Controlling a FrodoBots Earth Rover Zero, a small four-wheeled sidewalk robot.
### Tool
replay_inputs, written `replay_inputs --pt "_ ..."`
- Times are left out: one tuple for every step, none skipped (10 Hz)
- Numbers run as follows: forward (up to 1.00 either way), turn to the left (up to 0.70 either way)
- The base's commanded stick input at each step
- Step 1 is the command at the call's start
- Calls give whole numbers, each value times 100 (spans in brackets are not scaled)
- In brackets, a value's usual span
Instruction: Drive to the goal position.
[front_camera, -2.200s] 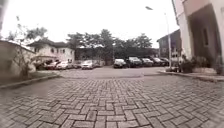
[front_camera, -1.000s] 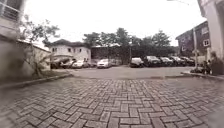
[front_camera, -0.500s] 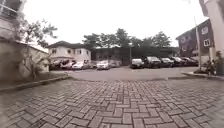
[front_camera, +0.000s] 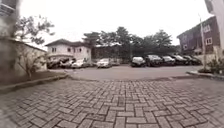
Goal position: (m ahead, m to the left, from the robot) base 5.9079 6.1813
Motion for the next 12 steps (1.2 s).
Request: replay_inputs --pt "50 0" --pt "50 0" --pt "50 0" --pt "50 0" --pt "50 0" --pt "50 0" --pt "50 0" --pt "50 0" --pt "50 0" --pt "50 0" --pt "50 0" --pt "50 0"
